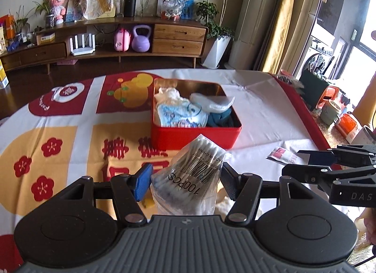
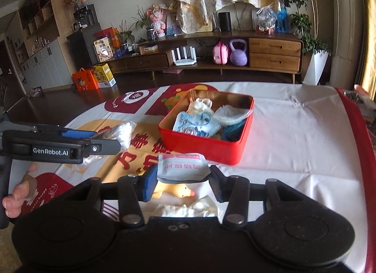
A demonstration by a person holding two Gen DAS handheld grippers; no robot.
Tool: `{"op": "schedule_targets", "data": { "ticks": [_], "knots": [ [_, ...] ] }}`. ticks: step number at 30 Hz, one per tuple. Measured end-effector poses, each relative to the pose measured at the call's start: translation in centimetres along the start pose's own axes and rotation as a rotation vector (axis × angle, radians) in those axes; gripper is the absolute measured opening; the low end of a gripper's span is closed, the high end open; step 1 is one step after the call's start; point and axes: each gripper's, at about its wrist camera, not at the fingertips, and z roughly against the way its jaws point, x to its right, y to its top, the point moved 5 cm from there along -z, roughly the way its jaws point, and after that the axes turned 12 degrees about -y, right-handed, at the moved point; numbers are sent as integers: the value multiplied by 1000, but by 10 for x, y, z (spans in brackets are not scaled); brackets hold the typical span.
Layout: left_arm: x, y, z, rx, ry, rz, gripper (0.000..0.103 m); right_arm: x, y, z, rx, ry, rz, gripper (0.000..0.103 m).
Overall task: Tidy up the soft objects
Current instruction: 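Carry the swab pack and white sachet over the red tin with both grippers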
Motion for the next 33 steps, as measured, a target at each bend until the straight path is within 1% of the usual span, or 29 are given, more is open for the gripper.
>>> {"op": "schedule_targets", "data": {
  "ticks": [6,11,17,24,33],
  "knots": [
    [9,34,-3,27,1,-41,62,7,21,-6,24,-21,16,47],
    [9,58,-17,37,3,-53,62,15,38,-18,36,-34,24,47],
    [2,78,-45,31,11,-46,62,29,58,-41,43,-52,6,47],
    [-8,96,-79,29,24,-40,62,39,75,-78,41,-71,17,47],
    [-24,119,-129,27,77,-24,62,38,81,-128,17,-79,43,47]
  ]
}}
